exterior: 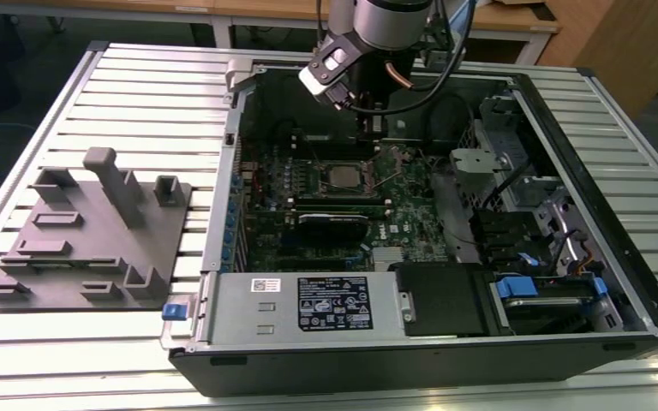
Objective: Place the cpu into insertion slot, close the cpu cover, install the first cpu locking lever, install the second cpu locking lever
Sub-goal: 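Close the cpu cover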
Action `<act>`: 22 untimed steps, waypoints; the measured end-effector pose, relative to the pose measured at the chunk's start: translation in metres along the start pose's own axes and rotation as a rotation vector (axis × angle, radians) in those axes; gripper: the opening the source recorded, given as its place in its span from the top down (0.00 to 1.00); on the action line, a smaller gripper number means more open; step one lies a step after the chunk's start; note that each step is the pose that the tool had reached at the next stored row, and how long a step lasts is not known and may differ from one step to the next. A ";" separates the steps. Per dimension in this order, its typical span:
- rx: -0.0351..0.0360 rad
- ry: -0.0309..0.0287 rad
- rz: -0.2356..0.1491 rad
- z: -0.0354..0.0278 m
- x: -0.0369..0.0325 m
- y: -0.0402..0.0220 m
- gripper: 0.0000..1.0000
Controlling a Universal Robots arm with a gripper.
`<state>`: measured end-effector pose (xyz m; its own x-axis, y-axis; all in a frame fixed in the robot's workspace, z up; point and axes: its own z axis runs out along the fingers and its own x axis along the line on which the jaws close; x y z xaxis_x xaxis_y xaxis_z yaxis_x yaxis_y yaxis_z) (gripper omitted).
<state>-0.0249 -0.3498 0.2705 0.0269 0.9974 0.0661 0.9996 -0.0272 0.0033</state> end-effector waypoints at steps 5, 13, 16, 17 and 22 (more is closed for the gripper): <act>0.0000 0.0000 0.000 0.0000 0.0001 0.0017 0.89; 0.0000 0.0000 0.000 0.0001 0.0001 0.0027 0.89; 0.0000 0.0001 0.000 0.0001 0.0001 0.0033 0.89; 0.0000 0.0001 0.000 0.0001 0.0001 0.0034 0.89; 0.0000 0.0000 0.000 0.0001 0.0001 0.0035 0.89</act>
<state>-0.0214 -0.3498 0.2704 0.0270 0.9974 0.0661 0.9996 -0.0273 0.0033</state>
